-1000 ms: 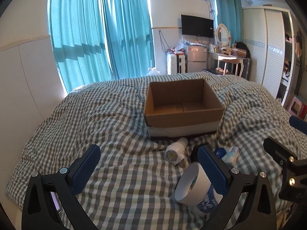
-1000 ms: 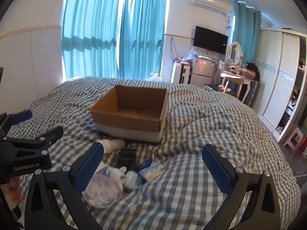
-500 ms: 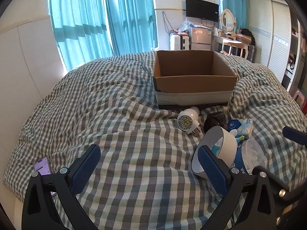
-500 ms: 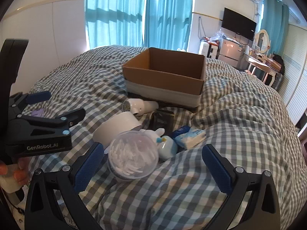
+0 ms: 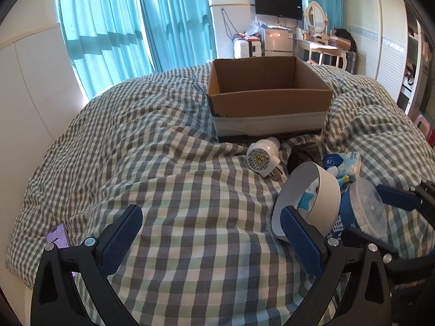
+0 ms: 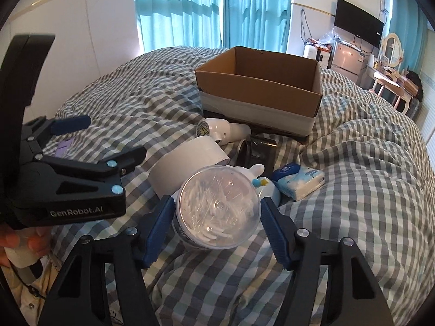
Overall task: Organize objects
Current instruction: 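Grasp the clear cotton-swab tub with the right gripper, then grasp the white tape roll with the left gripper while the right gripper holds the tub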
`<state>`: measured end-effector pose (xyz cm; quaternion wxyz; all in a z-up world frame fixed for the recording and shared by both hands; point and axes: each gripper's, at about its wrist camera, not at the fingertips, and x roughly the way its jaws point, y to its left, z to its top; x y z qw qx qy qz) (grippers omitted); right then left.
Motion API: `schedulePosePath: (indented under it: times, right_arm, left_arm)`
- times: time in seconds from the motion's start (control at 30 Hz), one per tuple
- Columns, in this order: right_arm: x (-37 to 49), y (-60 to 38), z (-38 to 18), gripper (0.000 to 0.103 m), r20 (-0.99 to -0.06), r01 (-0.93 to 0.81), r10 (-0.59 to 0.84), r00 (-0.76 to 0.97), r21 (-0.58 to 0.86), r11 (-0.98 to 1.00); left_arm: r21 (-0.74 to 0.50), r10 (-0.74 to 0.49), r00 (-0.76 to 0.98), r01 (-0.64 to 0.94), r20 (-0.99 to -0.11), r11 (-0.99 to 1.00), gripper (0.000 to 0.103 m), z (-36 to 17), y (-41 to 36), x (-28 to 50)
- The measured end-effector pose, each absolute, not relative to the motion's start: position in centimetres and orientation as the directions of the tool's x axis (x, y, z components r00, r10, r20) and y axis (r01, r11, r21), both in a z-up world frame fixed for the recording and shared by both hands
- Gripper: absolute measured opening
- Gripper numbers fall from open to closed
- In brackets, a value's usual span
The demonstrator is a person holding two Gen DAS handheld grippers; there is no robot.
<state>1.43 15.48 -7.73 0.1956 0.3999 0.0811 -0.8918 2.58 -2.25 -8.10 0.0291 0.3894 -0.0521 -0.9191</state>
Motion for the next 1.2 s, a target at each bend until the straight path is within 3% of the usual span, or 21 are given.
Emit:
schedulePosePath:
  times: [0.6, 0.77, 0.83, 0.93, 1.1, 1.17, 1.2]
  right_arm:
    - [-0.5, 18.0, -4.8, 0.065, -0.697, 0.339, -0.267, -0.665, 0.036, -0.94]
    - [-0.6, 18.8, -4.5, 0.064, -0.693, 0.329, -0.265, -0.67, 0.043, -0.943]
    - [-0.7, 19.1, -4.5, 0.064, -0.693, 0.322, -0.263, -0.671, 0.047, -0.946]
    - [-0.7, 19.4, -4.4, 0.063, -0.693, 0.316, -0.262, -0.672, 0.052, -0.947]
    - [-0.5, 19.3, -4.6, 0.062, -0.694, 0.319, -0.26, -0.671, 0.046, -0.947]
    - [-0.4, 19.2, -4.6, 0.062, -0.696, 0.32, -0.257, -0.671, 0.041, -0.947]
    - [-0.4, 19.2, -4.6, 0.062, -0.695, 0.32, -0.256, -0.672, 0.04, -0.947]
  left_arm:
    - [0.137, 0.076, -0.672, -0.258, -0.737, -0.957, 0.103, -10.4, 2.9, 3.6]
    - [0.18, 0.041, -0.662, -0.263, -0.749, -0.948, 0.102, -11.2, 4.0, 2.1]
    - [0.156, 0.061, -0.657, -0.267, -0.751, -0.951, 0.096, -11.1, 3.6, 2.1]
    - [0.121, 0.09, -0.638, -0.28, -0.765, -0.952, 0.079, -11.2, 3.3, 1.9]
    - [0.101, 0.12, -0.626, -0.306, -0.77, -0.947, 0.044, -11.3, 3.5, 1.9]
    - [0.1, 0.125, -0.629, -0.309, -0.767, -0.946, 0.034, -11.2, 3.7, 2.1]
    - [0.099, 0.124, -0.635, -0.304, -0.763, -0.948, 0.033, -11.1, 3.6, 2.1]
